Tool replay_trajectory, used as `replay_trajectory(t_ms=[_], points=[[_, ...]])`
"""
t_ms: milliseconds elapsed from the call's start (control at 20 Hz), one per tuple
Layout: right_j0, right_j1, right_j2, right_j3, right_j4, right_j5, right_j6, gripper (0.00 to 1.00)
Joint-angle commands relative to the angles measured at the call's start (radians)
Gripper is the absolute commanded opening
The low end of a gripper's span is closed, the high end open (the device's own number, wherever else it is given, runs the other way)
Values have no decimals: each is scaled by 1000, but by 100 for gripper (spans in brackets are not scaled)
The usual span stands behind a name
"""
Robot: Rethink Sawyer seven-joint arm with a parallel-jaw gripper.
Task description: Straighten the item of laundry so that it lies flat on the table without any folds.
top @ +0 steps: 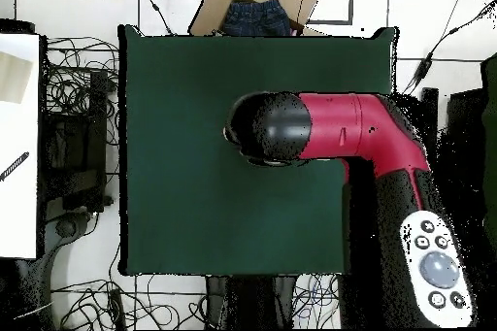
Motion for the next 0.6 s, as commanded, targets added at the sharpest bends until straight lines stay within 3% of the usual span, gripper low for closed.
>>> replay_trajectory(t_ms=[50,600], points=[[-52,-15,98,204,15,-12,-198,0],[-119,4,170,256,-3,-41,-189,0]])
